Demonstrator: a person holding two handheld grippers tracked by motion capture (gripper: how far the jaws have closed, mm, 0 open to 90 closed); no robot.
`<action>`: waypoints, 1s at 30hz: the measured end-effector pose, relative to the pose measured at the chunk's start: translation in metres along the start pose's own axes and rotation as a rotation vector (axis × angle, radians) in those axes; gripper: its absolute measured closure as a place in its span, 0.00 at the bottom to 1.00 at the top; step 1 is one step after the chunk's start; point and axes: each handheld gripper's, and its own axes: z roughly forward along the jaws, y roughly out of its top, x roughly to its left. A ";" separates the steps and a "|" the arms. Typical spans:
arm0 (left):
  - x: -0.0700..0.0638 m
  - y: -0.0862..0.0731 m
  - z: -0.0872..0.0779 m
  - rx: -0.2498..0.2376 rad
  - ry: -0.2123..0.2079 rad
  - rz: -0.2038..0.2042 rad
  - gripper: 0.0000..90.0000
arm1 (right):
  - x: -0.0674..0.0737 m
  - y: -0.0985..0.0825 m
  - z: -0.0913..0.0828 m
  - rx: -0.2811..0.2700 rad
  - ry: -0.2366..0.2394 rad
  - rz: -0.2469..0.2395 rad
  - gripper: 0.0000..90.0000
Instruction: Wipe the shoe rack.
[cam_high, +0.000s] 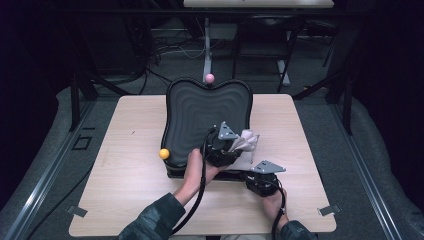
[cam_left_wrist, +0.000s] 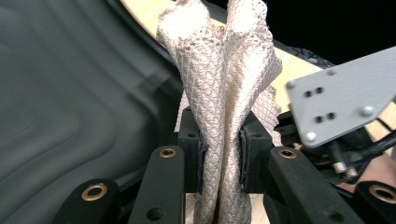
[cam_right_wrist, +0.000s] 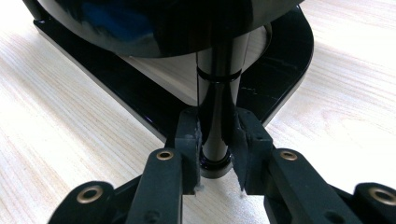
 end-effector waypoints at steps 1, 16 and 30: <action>-0.001 0.001 0.002 0.001 -0.002 0.004 0.84 | 0.000 0.000 0.000 -0.002 -0.002 -0.001 0.82; 0.006 -0.009 0.014 0.056 0.042 -0.005 0.86 | 0.001 0.000 0.001 -0.003 -0.005 -0.014 0.82; 0.036 -0.012 -0.005 0.041 0.129 -0.047 0.89 | 0.001 0.001 0.001 -0.002 -0.005 -0.018 0.82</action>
